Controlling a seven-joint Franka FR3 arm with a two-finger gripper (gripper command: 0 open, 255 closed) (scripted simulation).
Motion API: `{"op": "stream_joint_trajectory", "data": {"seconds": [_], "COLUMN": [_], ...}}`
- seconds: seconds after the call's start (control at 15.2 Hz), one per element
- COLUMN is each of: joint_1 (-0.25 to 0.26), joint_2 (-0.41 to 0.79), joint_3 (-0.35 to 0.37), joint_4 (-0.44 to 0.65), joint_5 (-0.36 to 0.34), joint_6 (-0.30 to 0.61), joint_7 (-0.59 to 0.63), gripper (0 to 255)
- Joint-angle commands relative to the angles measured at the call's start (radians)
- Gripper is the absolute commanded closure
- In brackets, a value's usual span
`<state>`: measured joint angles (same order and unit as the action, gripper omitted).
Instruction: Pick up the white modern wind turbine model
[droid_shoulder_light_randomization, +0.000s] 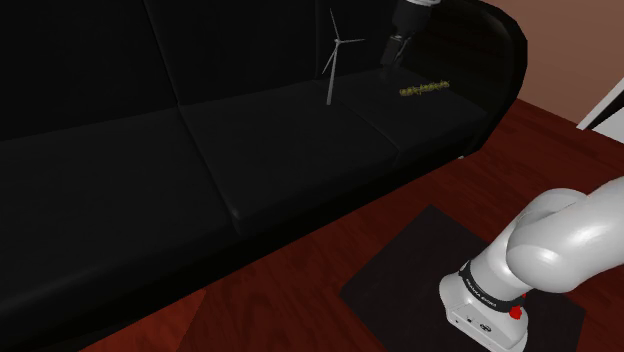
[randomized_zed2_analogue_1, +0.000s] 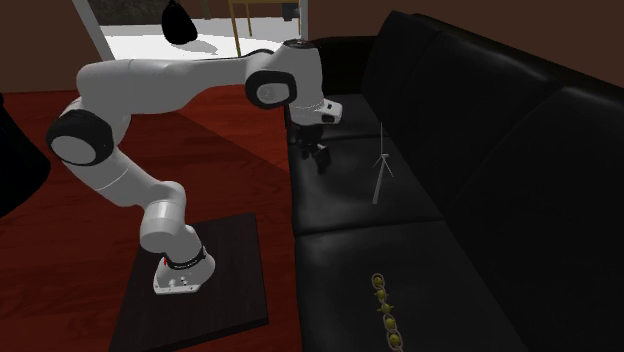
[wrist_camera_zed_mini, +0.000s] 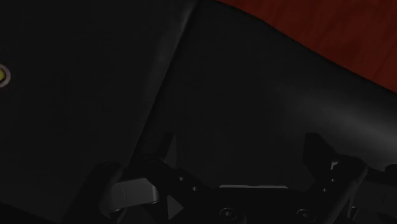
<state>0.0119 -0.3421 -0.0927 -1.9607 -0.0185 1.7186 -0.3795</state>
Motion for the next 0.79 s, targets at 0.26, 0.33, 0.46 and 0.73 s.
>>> {"op": "stream_joint_trajectory", "data": {"seconds": [0.26,0.33,0.46,0.73], "joint_1": [0.005,0.005,0.002,-0.009], "joint_2": [0.196,0.229,0.298,0.445], "joint_3": [-0.034,-0.039,-0.047,-0.058], "joint_4": [0.213,0.253,0.340,0.541], "joint_5": [0.042,0.051,0.072,0.120], "joint_6": [0.051,0.055,0.058,0.043], "joint_7": [-0.093,-0.109,-0.140,-0.198], "gripper": [0,0,0,0]}}
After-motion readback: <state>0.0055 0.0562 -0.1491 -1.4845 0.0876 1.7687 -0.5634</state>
